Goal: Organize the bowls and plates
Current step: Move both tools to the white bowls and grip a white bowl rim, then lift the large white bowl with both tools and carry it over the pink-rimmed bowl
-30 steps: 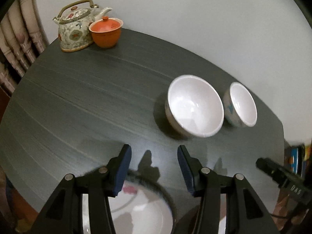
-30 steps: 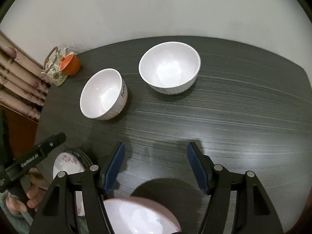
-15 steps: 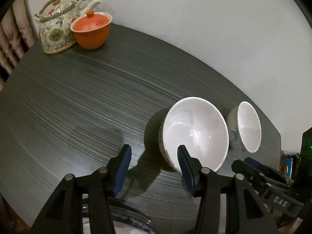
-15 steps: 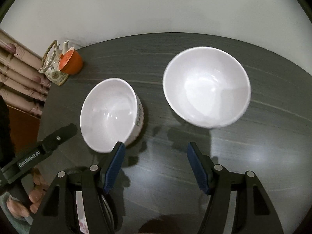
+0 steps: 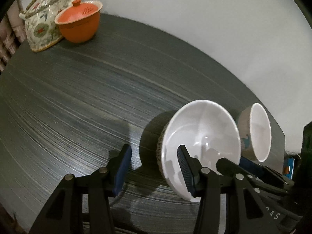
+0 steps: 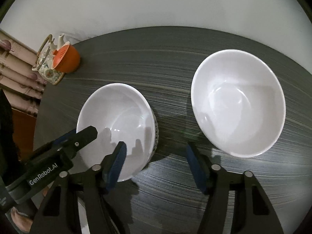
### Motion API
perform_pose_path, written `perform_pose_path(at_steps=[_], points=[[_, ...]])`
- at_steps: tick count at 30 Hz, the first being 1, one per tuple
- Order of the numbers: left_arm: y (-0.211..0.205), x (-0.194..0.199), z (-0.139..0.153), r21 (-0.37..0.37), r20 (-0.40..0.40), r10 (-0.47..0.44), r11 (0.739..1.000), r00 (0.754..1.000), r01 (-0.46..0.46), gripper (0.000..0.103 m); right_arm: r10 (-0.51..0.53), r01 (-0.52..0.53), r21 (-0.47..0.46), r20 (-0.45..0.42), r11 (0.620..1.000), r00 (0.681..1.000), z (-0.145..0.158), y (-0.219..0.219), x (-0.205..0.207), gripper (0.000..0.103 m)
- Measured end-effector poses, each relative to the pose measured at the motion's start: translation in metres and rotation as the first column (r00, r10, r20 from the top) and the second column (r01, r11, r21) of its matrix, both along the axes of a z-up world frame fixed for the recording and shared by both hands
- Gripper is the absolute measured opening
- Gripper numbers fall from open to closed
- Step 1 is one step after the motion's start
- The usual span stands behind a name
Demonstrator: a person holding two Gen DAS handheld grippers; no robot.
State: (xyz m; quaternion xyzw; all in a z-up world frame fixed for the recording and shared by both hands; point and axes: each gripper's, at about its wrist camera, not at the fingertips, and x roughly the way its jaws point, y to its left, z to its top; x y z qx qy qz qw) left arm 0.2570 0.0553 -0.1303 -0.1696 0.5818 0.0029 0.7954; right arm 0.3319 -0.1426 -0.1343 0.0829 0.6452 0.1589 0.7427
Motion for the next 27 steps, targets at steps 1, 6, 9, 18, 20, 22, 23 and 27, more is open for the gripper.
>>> perform_pose_path(at_steps=[1,6,9,18,20,22,23,27], points=[[0.001,0.000,-0.002,0.002,-0.006,0.003,1.000,1.000,-0.002,0.045,-0.003,0.003,0.002,-0.002,1.000,1.000,-0.002,0.000,0.000,0.054],[-0.001,0.005,-0.009,-0.014,-0.023,-0.003,1.000,1.000,0.002,0.028,-0.013,0.013,0.011,-0.013,1.000,1.000,-0.010,-0.001,0.002,0.043],[-0.003,0.009,-0.012,-0.019,-0.029,-0.013,1.000,0.999,0.012,0.022,-0.017,0.018,0.014,-0.018,1.000,1.000,-0.015,0.001,0.004,0.034],[-0.009,0.018,-0.016,-0.019,-0.031,-0.030,0.999,0.999,0.029,0.014,-0.009,0.010,0.033,-0.019,0.999,1.000,-0.017,0.004,0.005,0.016],[-0.001,0.016,-0.016,-0.022,-0.031,-0.032,0.999,0.999,0.031,0.014,-0.009,0.010,0.028,-0.016,1.000,1.000,-0.017,0.003,0.004,0.015],[-0.002,0.015,-0.014,-0.022,-0.026,-0.039,0.999,0.999,0.038,0.014,-0.012,0.012,0.028,-0.014,1.000,1.000,-0.016,0.002,0.002,0.015],[-0.003,0.014,-0.013,-0.022,-0.024,-0.042,0.999,0.999,0.041,0.014,-0.010,0.010,0.023,-0.008,1.000,1.000,-0.015,0.002,0.000,0.015],[-0.006,0.004,-0.005,-0.023,-0.011,-0.049,0.999,0.999,0.049,0.014,-0.013,0.013,0.020,0.008,1.000,1.000,-0.007,-0.004,-0.004,0.016]])
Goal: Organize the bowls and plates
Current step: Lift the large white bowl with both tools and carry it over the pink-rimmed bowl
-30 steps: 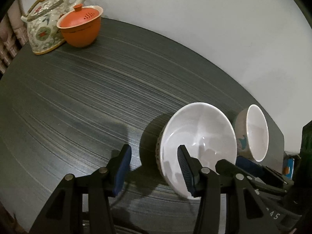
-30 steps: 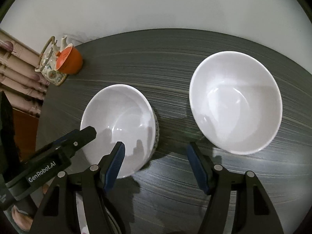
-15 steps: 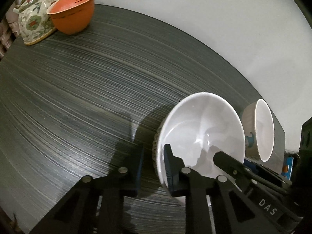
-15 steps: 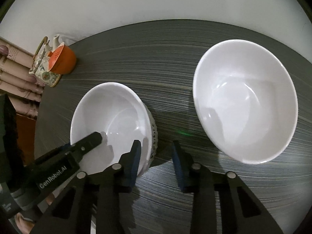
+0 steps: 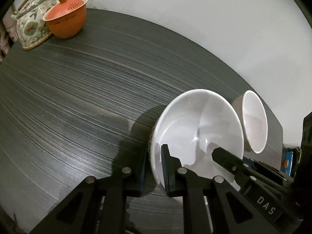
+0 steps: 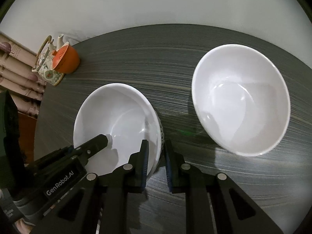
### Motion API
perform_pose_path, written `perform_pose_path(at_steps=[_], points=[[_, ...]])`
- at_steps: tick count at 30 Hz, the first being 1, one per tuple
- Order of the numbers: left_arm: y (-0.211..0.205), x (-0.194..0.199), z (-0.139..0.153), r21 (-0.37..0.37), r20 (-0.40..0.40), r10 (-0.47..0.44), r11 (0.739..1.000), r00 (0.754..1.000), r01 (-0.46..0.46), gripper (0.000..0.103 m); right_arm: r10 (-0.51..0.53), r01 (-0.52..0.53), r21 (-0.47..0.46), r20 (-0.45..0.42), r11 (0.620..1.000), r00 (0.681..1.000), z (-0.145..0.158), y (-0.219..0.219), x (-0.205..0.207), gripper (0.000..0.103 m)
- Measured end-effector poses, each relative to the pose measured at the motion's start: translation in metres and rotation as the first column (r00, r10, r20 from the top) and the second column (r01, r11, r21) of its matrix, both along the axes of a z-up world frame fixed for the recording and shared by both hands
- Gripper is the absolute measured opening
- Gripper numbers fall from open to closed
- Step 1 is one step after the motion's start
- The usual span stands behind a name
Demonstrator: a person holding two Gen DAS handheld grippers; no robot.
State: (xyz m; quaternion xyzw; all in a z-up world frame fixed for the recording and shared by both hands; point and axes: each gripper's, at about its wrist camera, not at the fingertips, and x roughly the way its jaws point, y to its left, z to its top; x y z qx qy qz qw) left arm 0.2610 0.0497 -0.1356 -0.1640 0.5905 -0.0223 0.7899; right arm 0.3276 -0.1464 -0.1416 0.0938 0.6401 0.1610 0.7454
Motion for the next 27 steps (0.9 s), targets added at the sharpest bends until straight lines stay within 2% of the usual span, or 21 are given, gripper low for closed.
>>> perform_pose_path(at_steps=[15,27], points=[[-0.029,-0.038,0.032,0.020,0.061,-0.069,0.997,0.996,0.068,0.014,-0.027,0.028,-0.007,0.070,1.000,0.997,0.042,-0.031,-0.034,0.016],[-0.055,-0.089,0.058,0.051,0.102,-0.122,0.992,0.987,0.117,0.014,-0.081,0.079,0.021,0.104,0.997,0.991,0.076,-0.065,-0.078,0.016]])
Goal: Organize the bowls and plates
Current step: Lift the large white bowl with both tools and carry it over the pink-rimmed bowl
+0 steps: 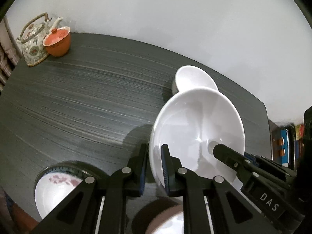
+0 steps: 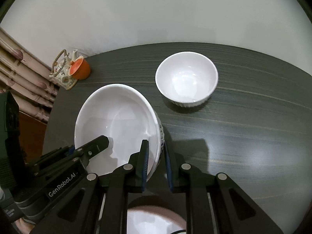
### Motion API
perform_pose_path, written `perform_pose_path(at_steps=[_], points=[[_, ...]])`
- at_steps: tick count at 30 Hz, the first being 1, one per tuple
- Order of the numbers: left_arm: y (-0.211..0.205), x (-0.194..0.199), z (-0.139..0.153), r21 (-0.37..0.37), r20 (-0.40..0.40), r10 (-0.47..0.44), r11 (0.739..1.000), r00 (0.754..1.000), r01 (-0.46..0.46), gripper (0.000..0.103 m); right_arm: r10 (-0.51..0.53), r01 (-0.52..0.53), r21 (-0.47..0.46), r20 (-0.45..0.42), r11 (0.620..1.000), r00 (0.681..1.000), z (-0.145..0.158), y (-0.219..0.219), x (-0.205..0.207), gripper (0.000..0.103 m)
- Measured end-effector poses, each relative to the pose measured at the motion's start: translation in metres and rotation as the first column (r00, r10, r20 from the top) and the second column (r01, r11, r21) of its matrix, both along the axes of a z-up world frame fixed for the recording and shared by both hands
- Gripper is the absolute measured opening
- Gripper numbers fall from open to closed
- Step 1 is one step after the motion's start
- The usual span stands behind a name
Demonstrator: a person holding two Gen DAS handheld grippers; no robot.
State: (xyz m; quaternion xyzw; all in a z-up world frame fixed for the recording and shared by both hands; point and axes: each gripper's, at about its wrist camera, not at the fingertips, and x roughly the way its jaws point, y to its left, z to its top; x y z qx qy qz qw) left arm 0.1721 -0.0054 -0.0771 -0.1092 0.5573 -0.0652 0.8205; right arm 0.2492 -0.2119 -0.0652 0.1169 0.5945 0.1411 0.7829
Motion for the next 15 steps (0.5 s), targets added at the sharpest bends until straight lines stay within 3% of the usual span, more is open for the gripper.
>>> perform_pose_path(at_steps=[5,15], points=[[-0.016,0.000,0.009,0.002,-0.003,-0.026,1.000,1.000,0.026,0.014,-0.017,0.017,0.007,0.013,1.000,1.000,0.013,-0.008,-0.025,0.016],[-0.013,-0.042,0.011,-0.013,-0.024,-0.063,0.998,0.998,0.062,0.014,-0.045,0.045,0.011,-0.005,0.999,0.999,0.030,-0.014,-0.081,0.016]])
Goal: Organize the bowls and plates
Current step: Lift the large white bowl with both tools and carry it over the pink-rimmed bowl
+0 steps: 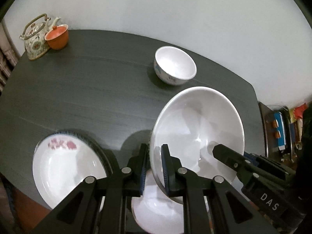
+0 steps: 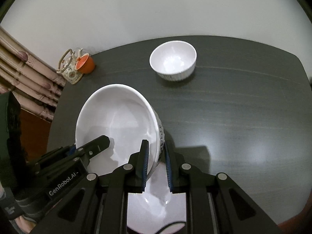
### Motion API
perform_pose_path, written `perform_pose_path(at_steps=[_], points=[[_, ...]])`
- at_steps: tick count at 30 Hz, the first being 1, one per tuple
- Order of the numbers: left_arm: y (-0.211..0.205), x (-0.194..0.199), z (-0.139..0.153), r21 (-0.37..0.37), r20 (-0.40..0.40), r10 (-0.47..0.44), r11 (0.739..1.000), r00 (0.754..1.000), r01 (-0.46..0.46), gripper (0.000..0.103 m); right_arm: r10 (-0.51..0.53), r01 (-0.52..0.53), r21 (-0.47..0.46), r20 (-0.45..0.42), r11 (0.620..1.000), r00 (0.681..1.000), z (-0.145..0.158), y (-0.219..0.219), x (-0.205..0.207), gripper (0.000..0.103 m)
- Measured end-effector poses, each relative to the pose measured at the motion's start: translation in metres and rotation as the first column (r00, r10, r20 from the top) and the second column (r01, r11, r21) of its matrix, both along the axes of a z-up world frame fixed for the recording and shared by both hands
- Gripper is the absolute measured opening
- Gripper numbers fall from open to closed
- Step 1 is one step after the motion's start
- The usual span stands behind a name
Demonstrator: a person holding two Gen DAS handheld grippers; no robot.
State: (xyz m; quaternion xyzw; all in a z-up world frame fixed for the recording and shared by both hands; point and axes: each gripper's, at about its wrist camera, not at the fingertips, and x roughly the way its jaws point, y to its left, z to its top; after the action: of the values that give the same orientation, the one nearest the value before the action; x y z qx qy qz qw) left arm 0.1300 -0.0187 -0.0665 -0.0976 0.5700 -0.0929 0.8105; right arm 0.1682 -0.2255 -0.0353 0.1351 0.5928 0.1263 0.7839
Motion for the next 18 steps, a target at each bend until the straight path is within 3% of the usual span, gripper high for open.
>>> perform_pose_path(at_steps=[6,18], points=[[-0.014,-0.034,0.001,0.029,-0.013,-0.026,0.999,1.000,0.027,0.014,-0.012,0.012,0.006,-0.031,1.000,0.999,0.000,-0.006,-0.039,0.016],[-0.027,-0.062,-0.044,0.069,-0.113,-0.047,0.996,0.992,0.055,0.014,-0.048,0.048,-0.008,-0.130,0.999,0.990,-0.038,-0.014,-0.084,0.016]])
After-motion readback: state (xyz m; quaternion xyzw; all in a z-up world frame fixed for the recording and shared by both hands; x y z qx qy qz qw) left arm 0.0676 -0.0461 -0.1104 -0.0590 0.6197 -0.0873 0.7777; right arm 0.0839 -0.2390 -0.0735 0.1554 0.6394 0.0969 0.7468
